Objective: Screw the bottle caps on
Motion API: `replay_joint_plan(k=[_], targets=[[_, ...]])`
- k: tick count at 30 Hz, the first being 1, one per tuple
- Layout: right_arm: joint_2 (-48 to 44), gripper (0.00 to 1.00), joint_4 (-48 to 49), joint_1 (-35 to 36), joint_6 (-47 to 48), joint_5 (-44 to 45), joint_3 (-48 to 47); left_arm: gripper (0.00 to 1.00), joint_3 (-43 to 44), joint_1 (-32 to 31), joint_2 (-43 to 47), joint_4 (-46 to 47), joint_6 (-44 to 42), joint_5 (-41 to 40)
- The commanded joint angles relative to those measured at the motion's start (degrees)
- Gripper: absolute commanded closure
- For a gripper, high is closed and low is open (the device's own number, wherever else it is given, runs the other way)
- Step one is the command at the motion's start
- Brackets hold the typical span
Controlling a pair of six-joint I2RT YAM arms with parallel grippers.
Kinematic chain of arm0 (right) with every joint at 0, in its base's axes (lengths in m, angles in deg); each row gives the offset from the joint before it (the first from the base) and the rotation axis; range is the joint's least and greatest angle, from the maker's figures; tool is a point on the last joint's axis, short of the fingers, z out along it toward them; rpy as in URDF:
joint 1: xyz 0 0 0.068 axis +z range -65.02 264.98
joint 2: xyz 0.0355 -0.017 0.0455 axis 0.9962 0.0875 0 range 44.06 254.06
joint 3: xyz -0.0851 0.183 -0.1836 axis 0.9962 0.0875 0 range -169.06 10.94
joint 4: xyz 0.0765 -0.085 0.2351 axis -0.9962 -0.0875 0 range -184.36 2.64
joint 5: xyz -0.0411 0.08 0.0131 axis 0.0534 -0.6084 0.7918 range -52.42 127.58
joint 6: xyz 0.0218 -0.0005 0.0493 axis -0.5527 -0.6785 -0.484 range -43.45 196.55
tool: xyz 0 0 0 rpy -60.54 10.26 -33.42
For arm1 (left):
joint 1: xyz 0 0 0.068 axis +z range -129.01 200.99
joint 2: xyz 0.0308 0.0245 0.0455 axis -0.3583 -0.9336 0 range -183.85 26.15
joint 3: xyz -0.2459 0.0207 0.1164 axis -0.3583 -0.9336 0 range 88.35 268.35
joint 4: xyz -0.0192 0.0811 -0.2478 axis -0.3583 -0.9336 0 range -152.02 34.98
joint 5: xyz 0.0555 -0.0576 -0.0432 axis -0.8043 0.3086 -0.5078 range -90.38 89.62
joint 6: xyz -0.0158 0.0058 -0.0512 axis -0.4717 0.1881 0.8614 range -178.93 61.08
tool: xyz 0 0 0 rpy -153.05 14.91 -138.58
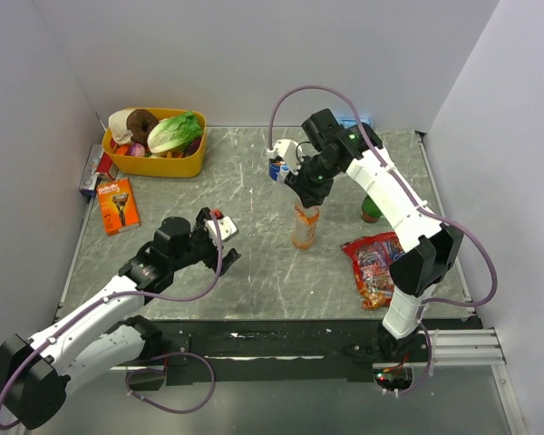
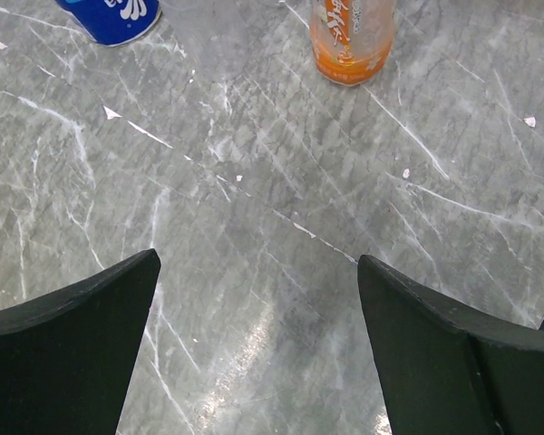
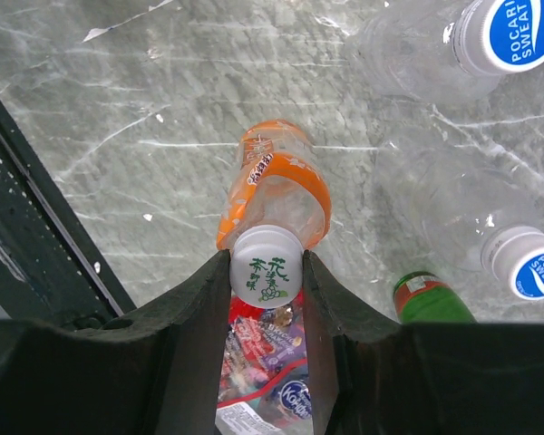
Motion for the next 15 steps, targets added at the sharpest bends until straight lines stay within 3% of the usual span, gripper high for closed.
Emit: replay_joint_plan(k=[1, 5, 11, 15], targets=[[0.1, 0.98, 2.2, 0.4, -0.4, 0.6, 1.0, 0.04, -0.3, 0.2, -0.3, 2.0, 1.4, 1.8], [0.4, 0.95, 2.8, 0.3, -1.0, 0.5, 1.7, 0.04, -0.6, 0.4, -0.4, 2.0, 1.7, 2.2], [1.2, 0.76, 3.3, 0.4, -2.3, 0.6, 1.5, 0.04, -0.9, 0.5, -0.6, 1.9, 1.4, 2.6], [1.6, 0.69, 3.3, 0.3, -2.9, 0.6, 1.5, 0.04, -0.9, 0.6, -0.7, 1.9, 1.4, 2.7]])
